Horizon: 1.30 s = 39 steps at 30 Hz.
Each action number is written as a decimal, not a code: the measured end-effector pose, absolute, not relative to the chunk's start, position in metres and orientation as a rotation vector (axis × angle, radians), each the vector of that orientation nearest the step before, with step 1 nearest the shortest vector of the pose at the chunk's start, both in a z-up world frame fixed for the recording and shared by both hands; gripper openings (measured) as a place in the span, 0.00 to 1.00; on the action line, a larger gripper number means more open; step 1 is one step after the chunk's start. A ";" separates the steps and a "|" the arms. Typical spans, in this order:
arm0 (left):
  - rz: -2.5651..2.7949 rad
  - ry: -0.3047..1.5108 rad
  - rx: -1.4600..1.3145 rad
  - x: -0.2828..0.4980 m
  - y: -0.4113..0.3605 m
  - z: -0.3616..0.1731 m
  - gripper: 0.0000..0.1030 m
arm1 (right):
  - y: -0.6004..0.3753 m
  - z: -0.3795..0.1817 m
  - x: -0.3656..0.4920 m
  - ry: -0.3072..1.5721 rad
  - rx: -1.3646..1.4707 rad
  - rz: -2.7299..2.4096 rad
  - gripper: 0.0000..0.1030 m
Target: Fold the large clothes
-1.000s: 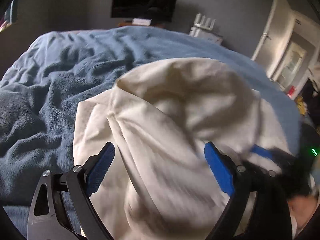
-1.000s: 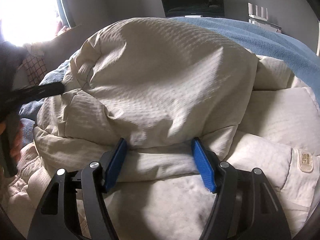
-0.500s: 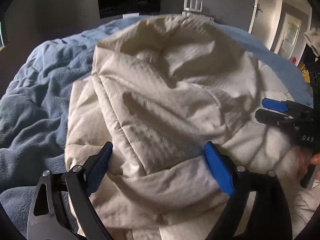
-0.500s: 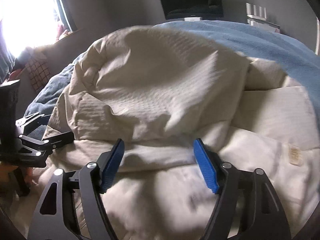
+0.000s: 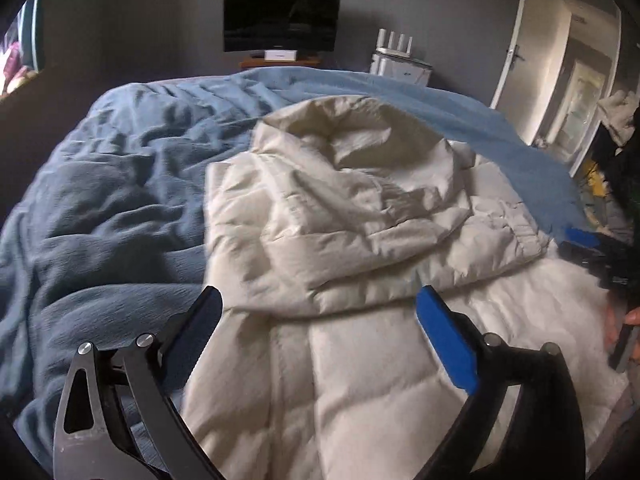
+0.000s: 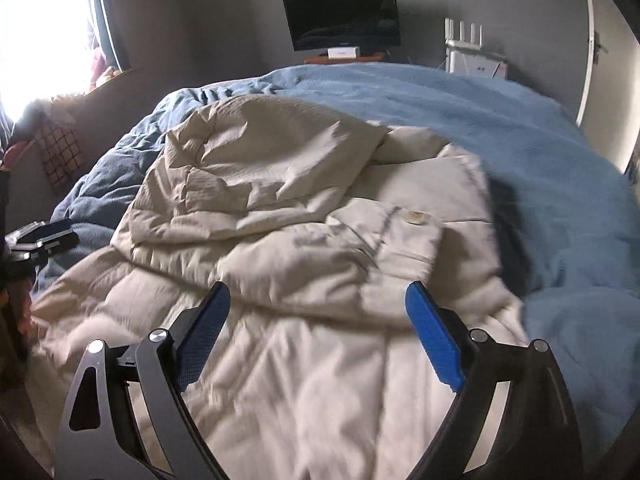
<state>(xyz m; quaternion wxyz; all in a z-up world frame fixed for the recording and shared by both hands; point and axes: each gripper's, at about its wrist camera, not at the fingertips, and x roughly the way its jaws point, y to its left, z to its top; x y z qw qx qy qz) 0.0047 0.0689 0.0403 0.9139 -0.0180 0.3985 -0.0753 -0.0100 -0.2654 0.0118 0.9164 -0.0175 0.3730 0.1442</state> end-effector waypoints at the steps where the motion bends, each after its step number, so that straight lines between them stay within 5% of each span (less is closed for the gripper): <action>1: -0.145 0.836 -0.043 -0.001 0.073 0.042 0.93 | -0.269 0.018 -0.021 0.754 -0.053 0.287 0.83; 20: -0.156 0.956 -0.096 -0.112 0.133 0.049 0.91 | -0.378 0.047 -0.156 0.837 -0.005 0.195 0.86; 39: -0.232 1.149 -0.170 -0.151 0.127 0.039 0.71 | -0.393 0.025 -0.191 1.007 0.033 0.232 0.86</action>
